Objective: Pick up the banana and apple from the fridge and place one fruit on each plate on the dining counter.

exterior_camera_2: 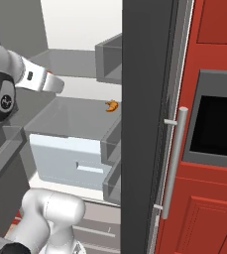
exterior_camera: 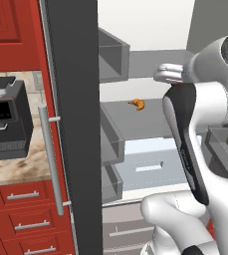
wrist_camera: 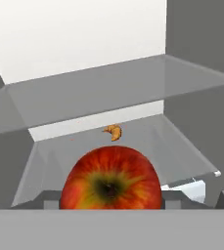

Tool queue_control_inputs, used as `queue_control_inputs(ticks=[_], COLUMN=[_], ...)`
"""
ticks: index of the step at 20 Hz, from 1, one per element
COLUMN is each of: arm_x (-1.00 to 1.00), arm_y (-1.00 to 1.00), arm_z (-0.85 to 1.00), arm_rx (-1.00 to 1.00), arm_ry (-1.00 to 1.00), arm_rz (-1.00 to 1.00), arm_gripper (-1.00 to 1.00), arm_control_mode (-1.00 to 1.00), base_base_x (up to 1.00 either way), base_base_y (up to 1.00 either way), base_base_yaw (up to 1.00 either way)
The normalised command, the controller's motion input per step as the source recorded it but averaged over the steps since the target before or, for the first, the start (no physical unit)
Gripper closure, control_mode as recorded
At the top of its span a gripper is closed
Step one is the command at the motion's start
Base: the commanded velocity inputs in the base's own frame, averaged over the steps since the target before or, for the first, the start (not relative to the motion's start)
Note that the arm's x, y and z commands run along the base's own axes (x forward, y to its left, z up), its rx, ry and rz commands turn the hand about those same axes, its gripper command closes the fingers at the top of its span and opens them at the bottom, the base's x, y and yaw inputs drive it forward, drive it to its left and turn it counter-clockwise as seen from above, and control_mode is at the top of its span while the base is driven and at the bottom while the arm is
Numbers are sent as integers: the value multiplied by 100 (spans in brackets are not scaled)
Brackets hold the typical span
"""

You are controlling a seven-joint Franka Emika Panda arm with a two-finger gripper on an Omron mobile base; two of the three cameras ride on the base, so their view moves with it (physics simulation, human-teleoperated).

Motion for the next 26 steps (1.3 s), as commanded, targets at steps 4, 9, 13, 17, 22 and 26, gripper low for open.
queue_control_inputs(ticks=[4, 9, 13, 17, 22, 26], arm_x=[-16, -15, 0, 0, 0, 0], arm_y=[0, 0, 0, -13, -25, -5], arm_z=[-58, -96, -81, -63, -38, -44], arm_rx=[1, 3, 0, 1, 1, 0], arm_ry=[42, 24, 21, 16, 7, 5], arm_rz=[0, 0, 1, 10, 22, 13], arm_gripper=[100, 100, 100, 100, 100, 100], arm_control_mode=[-100, -100, -100, -100, -100, -100], base_base_x=[0, 0, 0, 0, 0, 0], base_base_y=[0, 0, 0, 0, 0, 0], base_base_yaw=[0, 0, 0, 0, 0, 0])
